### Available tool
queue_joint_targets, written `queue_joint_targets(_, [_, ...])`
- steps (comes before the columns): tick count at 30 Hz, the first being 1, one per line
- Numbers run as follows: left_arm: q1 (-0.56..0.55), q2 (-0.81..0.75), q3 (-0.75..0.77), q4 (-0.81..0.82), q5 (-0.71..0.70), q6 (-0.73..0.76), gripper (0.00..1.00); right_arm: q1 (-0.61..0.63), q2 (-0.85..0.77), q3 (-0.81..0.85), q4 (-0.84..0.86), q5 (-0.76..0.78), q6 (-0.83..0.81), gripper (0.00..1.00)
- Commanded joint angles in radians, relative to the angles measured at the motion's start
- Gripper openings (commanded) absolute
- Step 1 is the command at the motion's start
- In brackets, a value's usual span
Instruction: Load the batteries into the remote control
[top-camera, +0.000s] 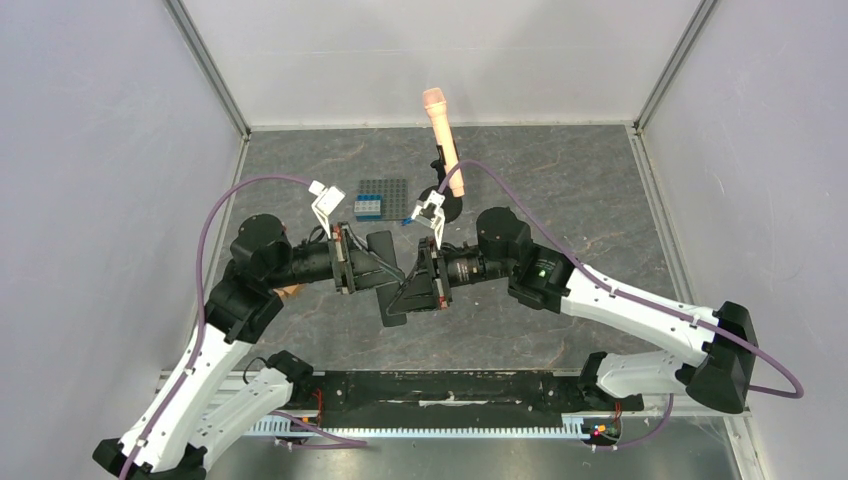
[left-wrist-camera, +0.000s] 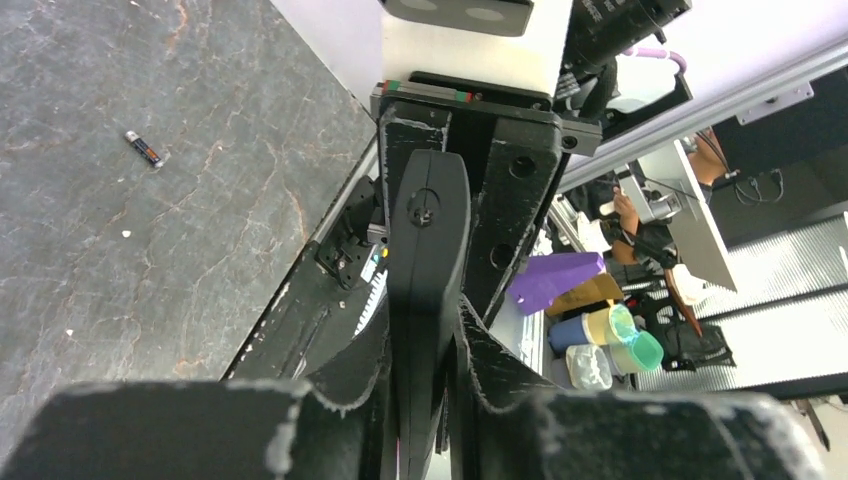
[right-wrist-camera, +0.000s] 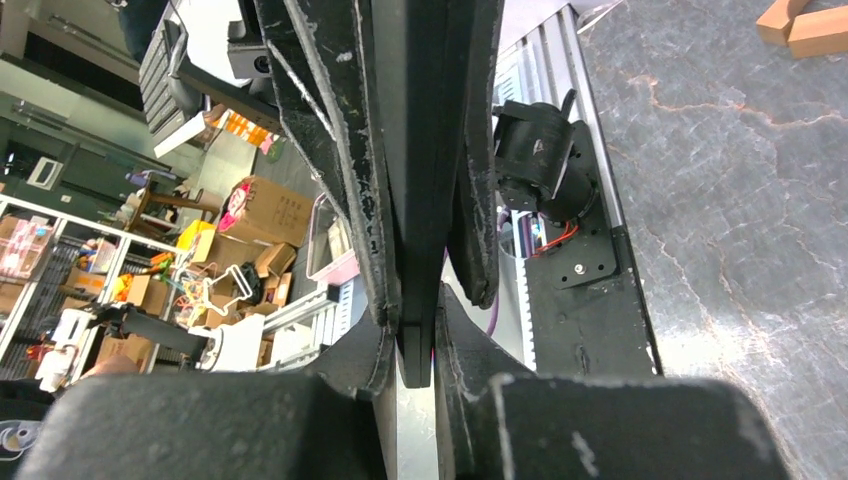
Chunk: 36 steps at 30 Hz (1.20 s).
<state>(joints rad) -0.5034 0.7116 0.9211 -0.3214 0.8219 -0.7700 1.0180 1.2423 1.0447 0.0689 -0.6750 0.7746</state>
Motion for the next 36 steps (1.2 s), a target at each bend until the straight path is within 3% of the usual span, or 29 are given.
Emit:
queue_joint_targets(1, [0.003,-0.016,-0.016,0.03,0.031,0.014,0.09,-0.019,-0.022,0.032,0.009,-0.024,-0.012,0.1])
queue_joint_targets(3, [0.003,-0.016,-0.027,0.055,0.014,-0.015,0.02,-0.025,-0.028,0.02,0.016,-0.005,-0.001,0.15])
queue_joint_targets(6, [0.002,-0.018,-0.048,0.113,-0.029,-0.074,0.02,-0.025,-0.042,-0.014,0.108,0.013,0.046,0.51])
queue_joint_targets(8, [0.003,-0.015,-0.043,0.122,-0.103,-0.114,0.02,-0.021,-0.061,-0.063,0.217,0.063,0.102,0.66])
queue_joint_targets(10, [0.003,-0.009,-0.019,0.124,-0.181,-0.162,0.02,-0.012,-0.085,-0.118,0.323,0.17,0.182,0.73])
queue_joint_targets(14, [0.003,-0.022,-0.016,0.179,-0.32,-0.272,0.02,0.016,-0.138,-0.273,0.549,0.452,0.379,0.73])
queue_joint_targets(18, [0.003,-0.068,-0.074,0.247,-0.444,-0.365,0.02,0.041,-0.17,-0.354,0.634,0.634,0.466,0.72])
queue_joint_targets(23, [0.003,-0.116,-0.198,0.389,-0.511,-0.514,0.02,0.048,-0.123,-0.277,0.621,0.661,0.468,0.7])
queue_joint_targets(29, [0.002,-0.131,-0.227,0.404,-0.528,-0.553,0.02,0.05,-0.069,-0.232,0.634,0.631,0.508,0.48])
queue_joint_targets(35, [0.002,-0.159,-0.242,0.409,-0.565,-0.568,0.02,0.056,-0.041,-0.227,0.635,0.59,0.539,0.44])
queue_joint_targets(36, [0.003,-0.163,-0.245,0.415,-0.566,-0.573,0.02,0.058,-0.039,-0.228,0.636,0.588,0.542,0.4])
